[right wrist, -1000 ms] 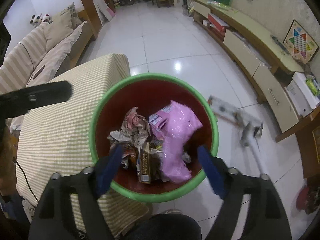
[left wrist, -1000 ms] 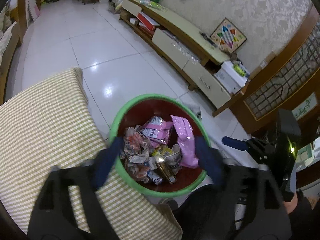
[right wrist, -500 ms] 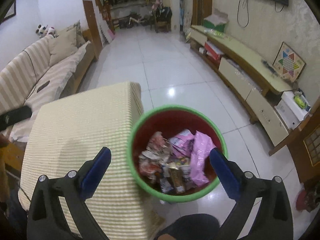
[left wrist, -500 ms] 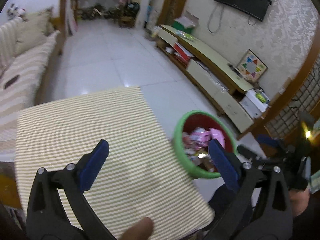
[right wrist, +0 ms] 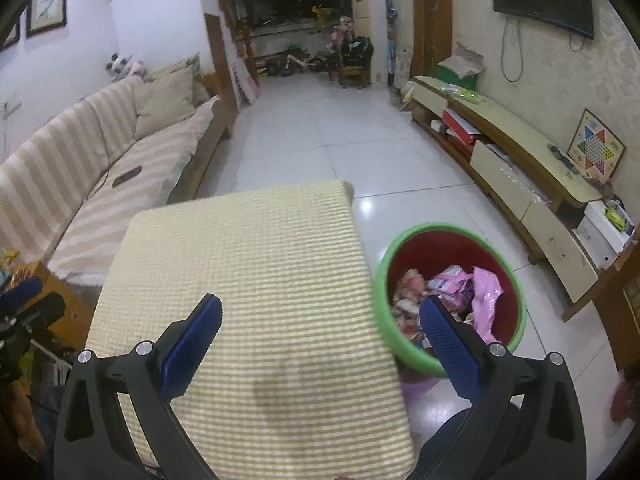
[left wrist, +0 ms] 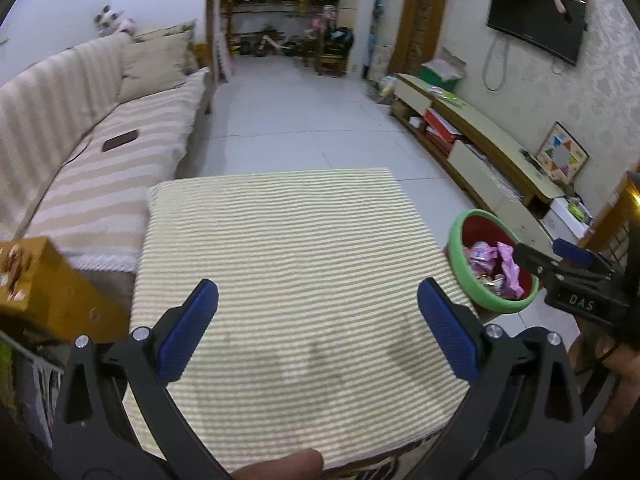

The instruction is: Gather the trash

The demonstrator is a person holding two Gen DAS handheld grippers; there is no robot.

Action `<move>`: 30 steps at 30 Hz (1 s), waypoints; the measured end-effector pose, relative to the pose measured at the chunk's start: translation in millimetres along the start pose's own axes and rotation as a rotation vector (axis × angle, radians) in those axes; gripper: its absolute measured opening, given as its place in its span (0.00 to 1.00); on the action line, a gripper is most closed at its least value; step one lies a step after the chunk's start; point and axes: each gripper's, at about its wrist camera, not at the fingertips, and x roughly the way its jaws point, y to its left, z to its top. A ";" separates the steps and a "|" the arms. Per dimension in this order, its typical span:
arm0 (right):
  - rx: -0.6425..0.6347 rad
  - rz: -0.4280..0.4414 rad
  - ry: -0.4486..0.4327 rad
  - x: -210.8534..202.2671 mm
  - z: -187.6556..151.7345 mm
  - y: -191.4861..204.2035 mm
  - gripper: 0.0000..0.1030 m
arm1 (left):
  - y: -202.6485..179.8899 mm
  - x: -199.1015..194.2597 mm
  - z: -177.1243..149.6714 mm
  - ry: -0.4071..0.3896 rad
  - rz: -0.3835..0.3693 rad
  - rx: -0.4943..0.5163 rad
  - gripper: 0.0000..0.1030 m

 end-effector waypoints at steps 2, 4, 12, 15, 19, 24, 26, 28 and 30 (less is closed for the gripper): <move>-0.030 0.002 -0.009 -5.0 -3.6 12.7 0.93 | 8.4 -8.5 -6.1 -0.014 0.014 -0.009 0.95; -0.059 0.007 -0.023 -10.7 -6.4 24.7 0.93 | 18.1 -18.2 -12.6 -0.034 0.026 -0.024 0.95; -0.117 0.032 -0.114 -39.1 -7.4 54.4 0.93 | 34.4 -42.5 -28.3 -0.090 0.091 -0.024 0.95; -0.114 0.027 -0.152 -49.2 -3.8 56.0 0.93 | 38.0 -47.8 -27.1 -0.081 0.086 -0.059 0.95; -0.107 0.036 -0.162 -54.7 -4.0 54.7 0.93 | 43.3 -58.7 -27.7 -0.105 0.096 -0.073 0.95; -0.088 0.038 -0.171 -61.1 -12.7 51.5 0.93 | 42.0 -67.9 -32.4 -0.125 0.110 -0.082 0.95; -0.079 0.043 -0.168 -61.7 -14.1 50.8 0.93 | 40.5 -69.6 -32.2 -0.133 0.117 -0.078 0.95; -0.077 0.043 -0.172 -63.1 -15.4 51.0 0.93 | 36.9 -70.8 -31.4 -0.139 0.118 -0.069 0.95; -0.077 0.043 -0.176 -64.2 -15.9 50.6 0.93 | 34.7 -72.4 -30.8 -0.147 0.122 -0.059 0.95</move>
